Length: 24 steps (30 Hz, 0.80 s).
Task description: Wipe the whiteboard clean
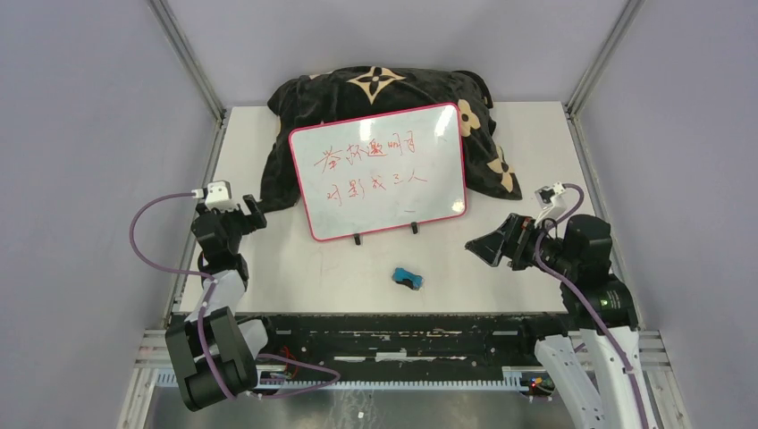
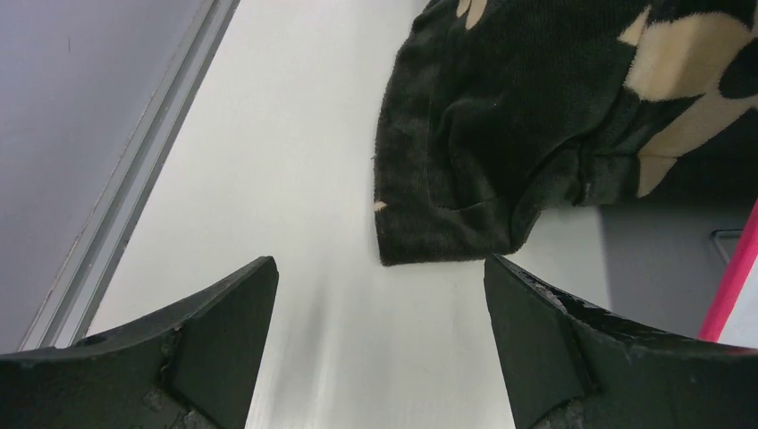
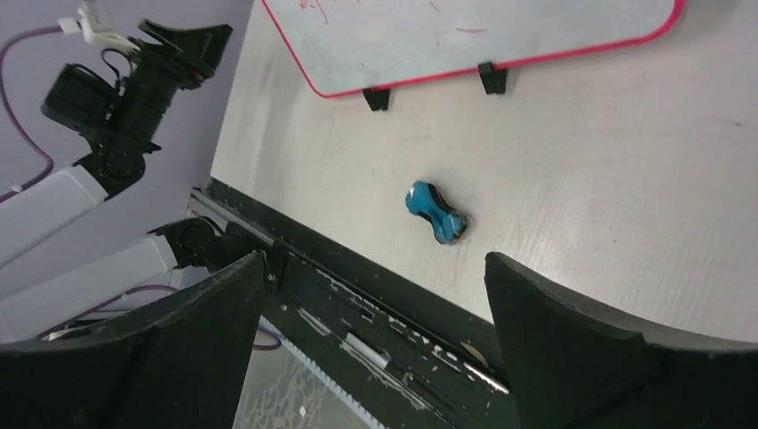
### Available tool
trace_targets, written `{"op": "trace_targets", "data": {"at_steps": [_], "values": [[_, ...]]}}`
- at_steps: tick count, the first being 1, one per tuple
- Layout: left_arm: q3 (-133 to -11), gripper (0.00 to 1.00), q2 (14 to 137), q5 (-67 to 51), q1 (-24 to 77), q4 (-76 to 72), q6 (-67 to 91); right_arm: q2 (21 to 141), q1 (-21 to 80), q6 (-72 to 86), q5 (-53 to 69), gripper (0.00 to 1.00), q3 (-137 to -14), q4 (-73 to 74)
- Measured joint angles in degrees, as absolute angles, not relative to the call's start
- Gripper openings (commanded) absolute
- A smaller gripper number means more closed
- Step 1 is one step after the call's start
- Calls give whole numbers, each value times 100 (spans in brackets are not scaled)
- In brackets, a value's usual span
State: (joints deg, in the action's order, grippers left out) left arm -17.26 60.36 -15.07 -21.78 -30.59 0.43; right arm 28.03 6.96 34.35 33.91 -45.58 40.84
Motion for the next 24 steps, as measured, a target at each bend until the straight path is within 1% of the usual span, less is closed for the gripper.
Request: {"op": "trace_targets", "data": {"at_steps": [4, 7, 10, 14, 18, 21, 24], "values": [[-1726, 91, 6034, -1507, -2178, -3059, 43, 2952, 731, 3319, 3500, 100, -4565, 4379], [-1728, 91, 6031, -1507, -2178, -3059, 43, 2871, 742, 3415, 3848, 100, -4563, 4158], [-1726, 91, 6031, -1509, -2178, -3057, 43, 3061, 799, 3345, 4047, 92, -4722, 4150], [-1726, 91, 6031, -1507, -2178, -3055, 43, 3817, 1240, 3000, 3907, 89, -5214, 4445], [-1726, 91, 6031, -1507, -2178, -3055, 43, 4574, 2261, 2692, 3251, 86, -5662, 4886], [-1728, 91, 6031, -1507, -2178, -3055, 43, 5341, 3603, 2536, 2373, 86, -6158, 5186], [-1728, 91, 6029, -1507, -2178, -3050, 43, 6222, 4788, 2397, 1439, 83, -6595, 5393]]}}
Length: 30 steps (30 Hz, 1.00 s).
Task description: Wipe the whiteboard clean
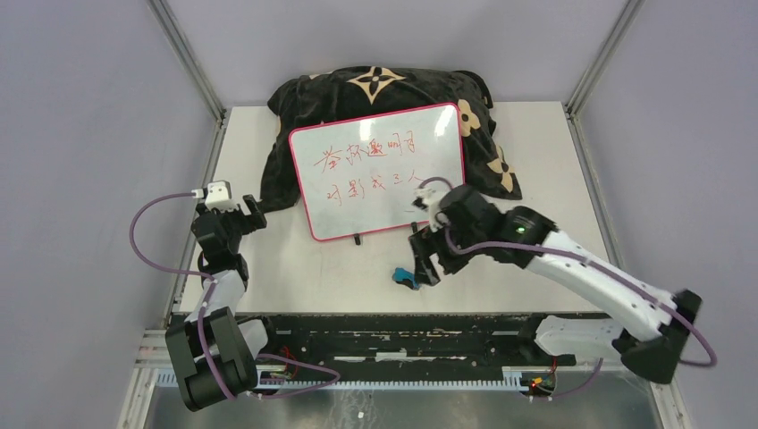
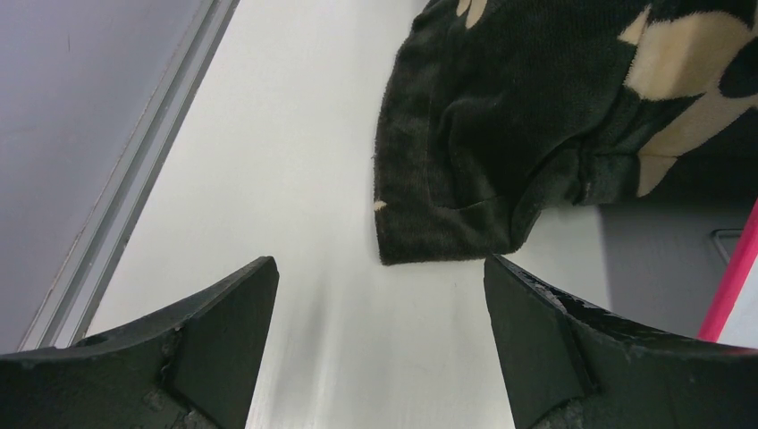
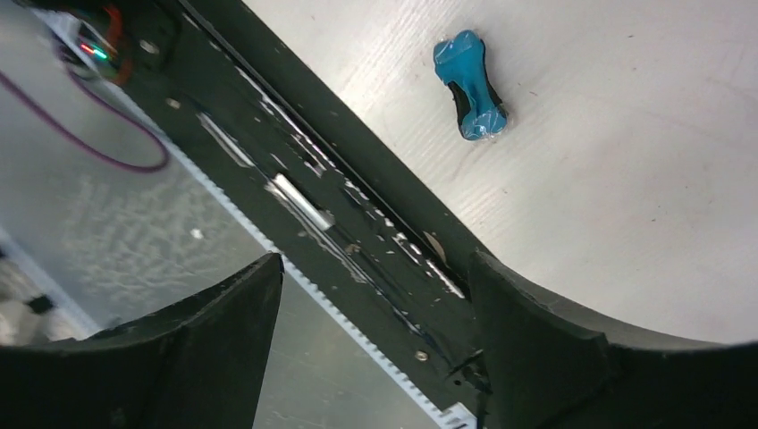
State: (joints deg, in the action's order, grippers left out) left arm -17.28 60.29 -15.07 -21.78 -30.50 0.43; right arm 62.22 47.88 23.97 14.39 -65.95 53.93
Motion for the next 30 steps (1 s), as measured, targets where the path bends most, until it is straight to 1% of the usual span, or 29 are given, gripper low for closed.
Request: {"op": "trace_targets", "data": {"at_steps": [3, 7, 15, 22, 30], "values": [[-1726, 91, 6029, -1505, -2178, -3046, 43, 7168, 5636, 2211, 676, 78, -6862, 5537], [-1728, 91, 6029, -1505, -2178, -3039, 43, 7920, 5955, 1953, 279, 77, -6805, 5596], [-1728, 91, 6029, -1507, -2178, -3033, 43, 8621, 5776, 1538, 1, 79, -6698, 5439], [-1728, 91, 6029, -1509, -2178, -3015, 40, 9614, 5374, 1354, 58, 86, -6993, 5194], [-1726, 91, 6029, -1511, -2178, -3015, 40, 10206, 5367, 1251, 239, 86, -7347, 4744]]}}
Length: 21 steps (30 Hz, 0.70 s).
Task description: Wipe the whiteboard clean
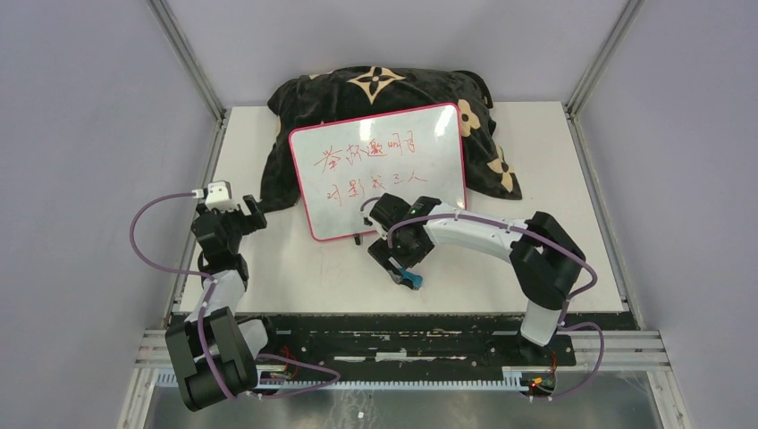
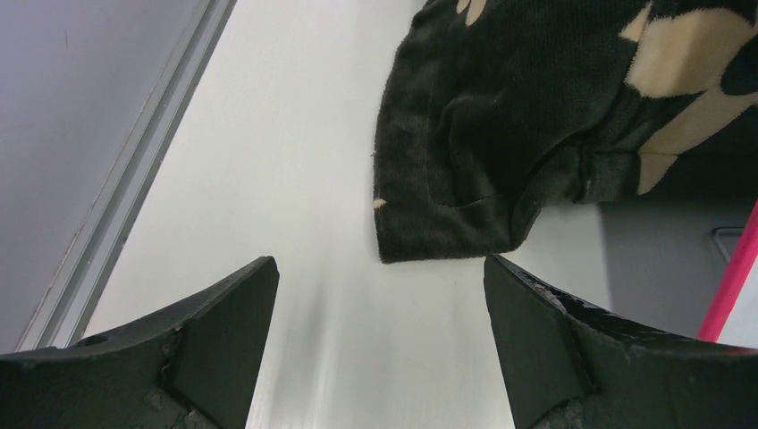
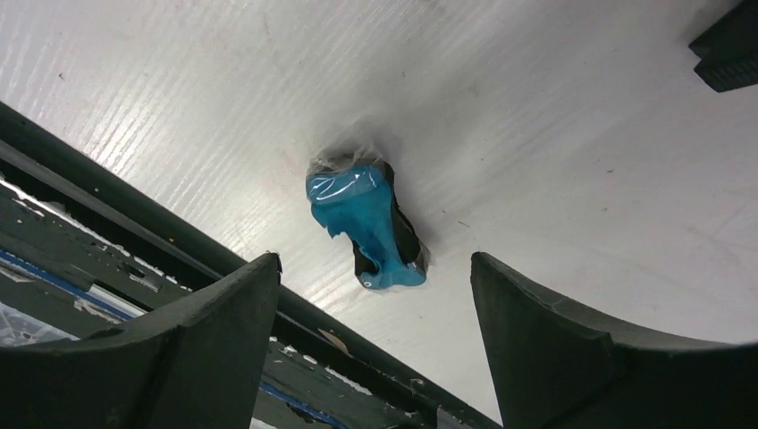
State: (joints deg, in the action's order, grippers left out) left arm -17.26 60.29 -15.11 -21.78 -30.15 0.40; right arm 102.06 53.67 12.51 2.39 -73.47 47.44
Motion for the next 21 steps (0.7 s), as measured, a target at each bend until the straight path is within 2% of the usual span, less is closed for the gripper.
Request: {"op": "trace_targets", "data": {"at_steps": [13, 15, 19, 21], "values": [[-1728, 91, 6029, -1509, -2178, -3015, 40, 10409, 5345, 1256, 178, 82, -7026, 4375], [-1728, 91, 6029, -1509, -2178, -3015, 40, 10414, 5345, 1264, 141, 76, -7000, 4320], [-1728, 91, 6029, -1509, -2178, -3015, 40, 10427, 5334, 1293, 121, 57, -6943, 4241], [-1728, 91, 6029, -1509, -2178, -3013, 43, 10464, 5330, 1321, 123, 55, -6936, 4213]]}}
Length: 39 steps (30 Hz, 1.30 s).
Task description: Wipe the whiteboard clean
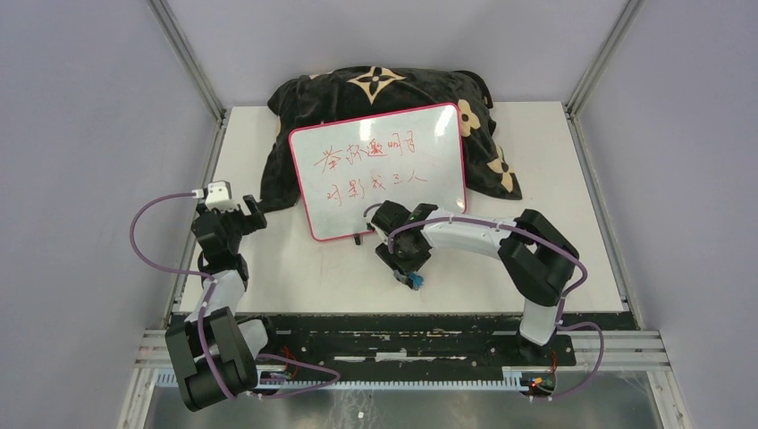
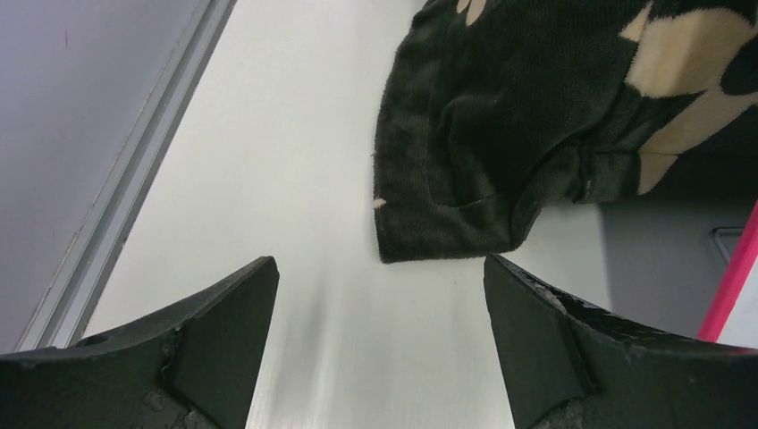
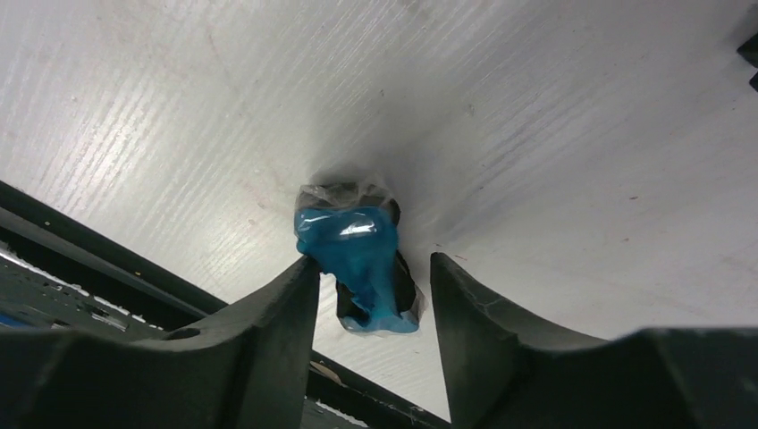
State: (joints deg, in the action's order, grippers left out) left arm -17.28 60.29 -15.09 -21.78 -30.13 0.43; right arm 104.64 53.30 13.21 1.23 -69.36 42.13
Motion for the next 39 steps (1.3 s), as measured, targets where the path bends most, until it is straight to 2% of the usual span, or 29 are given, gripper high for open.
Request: {"op": "trace_targets", "data": {"at_steps": [6, 10, 13, 16, 20, 22, 28, 31, 39], "values": [[-1728, 91, 6029, -1509, -2178, -3013, 40, 10510, 5321, 1387, 137, 51, -6825, 4115], [-1728, 91, 6029, -1509, -2178, -3013, 40, 10506, 5321, 1466, 141, 42, -6694, 4073], [-1726, 91, 6029, -1509, -2178, -3013, 40, 10418, 5321, 1546, 123, 31, -6584, 4034], [-1728, 91, 6029, -1509, -2178, -3013, 40, 10267, 5323, 1680, 49, 28, -6449, 4023], [-1728, 91, 6029, -1518, -2178, -3013, 43, 9937, 5330, 1900, -102, 7, -6235, 3966], [-1728, 90, 6031, -1564, -2178, -3013, 40, 9695, 5358, 2034, -207, 1, -6114, 3918], [-1951, 84, 6230, -2292, -2178, -2779, 36, 8932, 5478, 2425, -690, 1, -5824, 3614], [-2512, 80, 6552, -2832, -2178, -2408, 27, 8532, 5546, 2591, -987, 1, -5610, 3363], [-4445, 80, 7588, -4150, -2178, -1573, -139, 7516, 5579, 3004, -1562, 1, -4899, 2554]]}}
